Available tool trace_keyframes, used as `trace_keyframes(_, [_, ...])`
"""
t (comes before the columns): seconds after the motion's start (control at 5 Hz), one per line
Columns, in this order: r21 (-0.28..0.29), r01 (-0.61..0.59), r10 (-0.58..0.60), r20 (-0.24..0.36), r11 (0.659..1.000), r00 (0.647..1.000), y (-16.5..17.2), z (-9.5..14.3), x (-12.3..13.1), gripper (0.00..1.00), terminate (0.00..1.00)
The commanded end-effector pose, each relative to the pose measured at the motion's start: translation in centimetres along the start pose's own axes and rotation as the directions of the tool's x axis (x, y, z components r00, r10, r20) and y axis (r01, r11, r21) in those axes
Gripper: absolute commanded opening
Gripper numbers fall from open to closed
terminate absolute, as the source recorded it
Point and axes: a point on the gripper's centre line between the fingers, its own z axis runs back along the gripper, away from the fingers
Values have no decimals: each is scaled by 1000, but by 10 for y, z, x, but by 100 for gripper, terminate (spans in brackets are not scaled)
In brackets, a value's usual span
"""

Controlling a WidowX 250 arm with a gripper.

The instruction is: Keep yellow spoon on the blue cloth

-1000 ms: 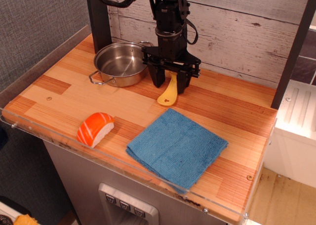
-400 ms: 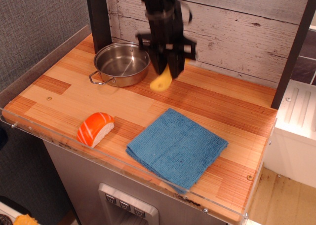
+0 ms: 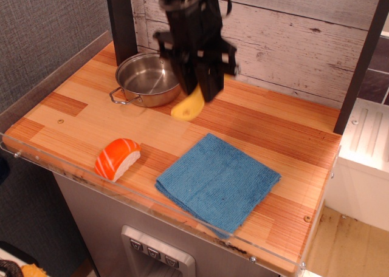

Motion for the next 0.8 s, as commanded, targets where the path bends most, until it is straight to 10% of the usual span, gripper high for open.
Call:
trace_keyframes(0.0, [51, 40, -39, -14, 998, 999, 1, -11, -33, 0, 0])
trace_keyframes(0.6, [61, 94, -91, -45, 994, 995, -15, -41, -38, 0, 0])
